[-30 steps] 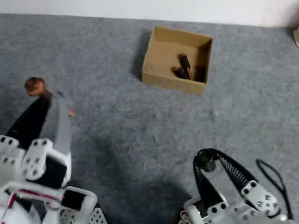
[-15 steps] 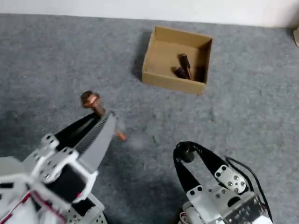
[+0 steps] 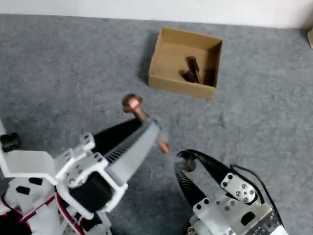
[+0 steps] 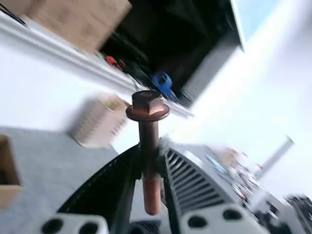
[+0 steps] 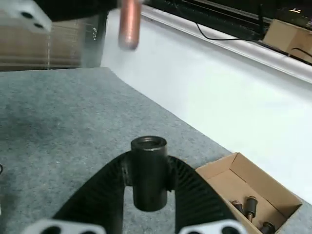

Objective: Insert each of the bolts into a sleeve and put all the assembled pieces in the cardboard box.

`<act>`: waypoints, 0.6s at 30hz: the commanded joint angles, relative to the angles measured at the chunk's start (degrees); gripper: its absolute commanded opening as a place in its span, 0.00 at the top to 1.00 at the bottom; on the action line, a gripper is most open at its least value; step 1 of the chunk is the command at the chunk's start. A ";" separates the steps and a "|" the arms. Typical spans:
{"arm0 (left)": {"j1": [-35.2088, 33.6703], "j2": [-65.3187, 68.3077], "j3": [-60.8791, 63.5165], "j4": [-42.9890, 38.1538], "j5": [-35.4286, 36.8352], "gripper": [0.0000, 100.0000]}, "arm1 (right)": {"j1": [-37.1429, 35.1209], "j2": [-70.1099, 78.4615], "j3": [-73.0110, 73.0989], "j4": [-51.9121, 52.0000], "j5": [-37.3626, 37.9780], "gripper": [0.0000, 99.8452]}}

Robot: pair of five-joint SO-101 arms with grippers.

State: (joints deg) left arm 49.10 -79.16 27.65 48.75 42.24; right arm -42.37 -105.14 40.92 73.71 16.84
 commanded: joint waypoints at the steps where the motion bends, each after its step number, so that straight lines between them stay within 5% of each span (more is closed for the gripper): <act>1: 1.71 -0.04 -1.10 -1.85 0.35 1.00 | -0.92 -0.22 -0.13 -0.48 -0.18 1.00; 10: 11.91 -0.04 1.01 -1.76 0.26 1.00 | -0.84 -0.22 0.04 -0.48 -0.18 1.00; 18: 12.26 -0.04 11.12 -2.11 -0.26 1.00 | -0.92 -0.22 -0.13 -0.48 -0.18 1.00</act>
State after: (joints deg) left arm 60.53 -78.64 37.85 48.75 42.24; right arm -42.64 -105.14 41.10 73.71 16.84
